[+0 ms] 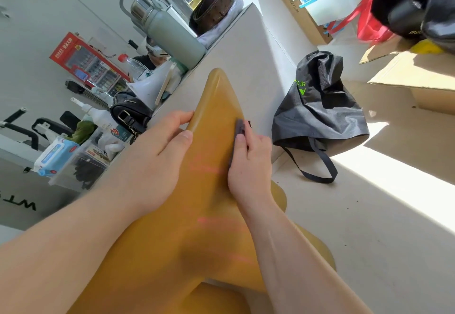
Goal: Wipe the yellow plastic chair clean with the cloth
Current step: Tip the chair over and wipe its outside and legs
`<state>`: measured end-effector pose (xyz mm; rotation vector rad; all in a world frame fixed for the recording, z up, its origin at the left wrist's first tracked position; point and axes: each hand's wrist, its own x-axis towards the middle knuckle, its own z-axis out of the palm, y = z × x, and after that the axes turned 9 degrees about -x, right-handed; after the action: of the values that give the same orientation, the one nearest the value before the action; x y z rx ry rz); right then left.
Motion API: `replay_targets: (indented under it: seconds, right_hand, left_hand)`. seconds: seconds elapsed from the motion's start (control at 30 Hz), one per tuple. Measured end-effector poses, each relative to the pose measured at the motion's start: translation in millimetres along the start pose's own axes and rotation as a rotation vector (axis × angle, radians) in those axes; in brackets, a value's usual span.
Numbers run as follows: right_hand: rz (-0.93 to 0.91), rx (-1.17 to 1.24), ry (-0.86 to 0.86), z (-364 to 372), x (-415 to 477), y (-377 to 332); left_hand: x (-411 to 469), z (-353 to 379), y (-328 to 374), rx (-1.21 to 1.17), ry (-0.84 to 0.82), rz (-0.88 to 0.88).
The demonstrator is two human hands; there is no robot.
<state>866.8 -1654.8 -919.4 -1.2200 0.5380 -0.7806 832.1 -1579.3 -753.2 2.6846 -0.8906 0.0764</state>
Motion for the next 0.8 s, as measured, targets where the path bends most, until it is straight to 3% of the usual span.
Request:
replay_targets:
  seconds: [0.17,0.37,0.5,0.57,0.67,0.73,0.8]
  right_hand:
    - [-0.381,0.023,0.106,-2,-12,-39]
    - [-0.094,0.021,-0.014,1,86,-20]
    - [-0.331,0.084,0.011,1,-23,-14]
    - [-0.484,-0.019,-0.008,7,-90,-8]
    - [-0.608,-0.086,0.002,11,-94,-3]
    - [-0.529,-0.042,0.033,5,-61,-5]
    - [-0.299,0.012,0.032,-4,-7,-8]
  left_hand:
    - [1,-1,-8,0.033,0.055,0.066]
    - [2,-2,-8,0.075,0.019,0.058]
    - [4,0,-9,0.024,0.058,0.081]
    - [5,0,-10,0.014,0.069,0.078]
    - [4,-1,-9,0.01,0.056,0.069]
    - [3,-1,-5,0.007,0.054,0.055]
    - [3,0,-1,0.008,0.033,0.028]
